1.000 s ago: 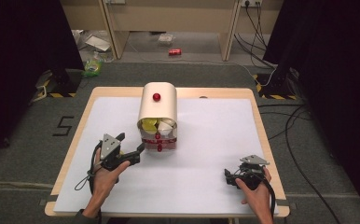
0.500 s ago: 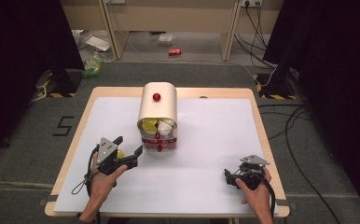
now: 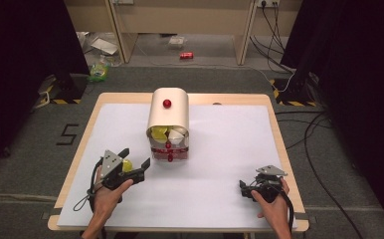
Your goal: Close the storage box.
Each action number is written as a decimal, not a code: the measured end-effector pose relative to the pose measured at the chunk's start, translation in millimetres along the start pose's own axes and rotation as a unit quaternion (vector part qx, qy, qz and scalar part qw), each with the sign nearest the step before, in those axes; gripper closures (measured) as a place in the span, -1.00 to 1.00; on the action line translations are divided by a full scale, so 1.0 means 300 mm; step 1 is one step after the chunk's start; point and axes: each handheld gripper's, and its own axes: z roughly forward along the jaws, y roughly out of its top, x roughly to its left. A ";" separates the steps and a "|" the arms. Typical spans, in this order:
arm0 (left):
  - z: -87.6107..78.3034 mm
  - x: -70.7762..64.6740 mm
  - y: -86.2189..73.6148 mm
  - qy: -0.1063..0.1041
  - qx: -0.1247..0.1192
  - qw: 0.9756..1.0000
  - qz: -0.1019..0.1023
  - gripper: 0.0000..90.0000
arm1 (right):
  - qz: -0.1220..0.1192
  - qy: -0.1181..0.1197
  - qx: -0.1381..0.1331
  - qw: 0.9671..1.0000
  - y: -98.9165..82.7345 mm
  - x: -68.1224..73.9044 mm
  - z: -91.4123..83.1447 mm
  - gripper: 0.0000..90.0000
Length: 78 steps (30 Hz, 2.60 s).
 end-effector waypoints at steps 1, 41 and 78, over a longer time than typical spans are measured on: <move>-0.004 0.001 -0.001 0.000 0.000 1.000 0.000 -0.66 | 0.000 0.000 0.000 1.000 0.000 0.000 0.000 -0.92; -0.102 -0.024 -0.065 -0.017 -0.001 1.000 0.011 -0.66 | 0.001 0.000 0.001 1.000 0.000 0.001 0.000 -0.92; -0.152 -0.024 -0.148 -0.026 0.015 0.999 0.016 -0.66 | 0.001 -0.001 0.001 1.000 0.000 0.002 0.000 -0.92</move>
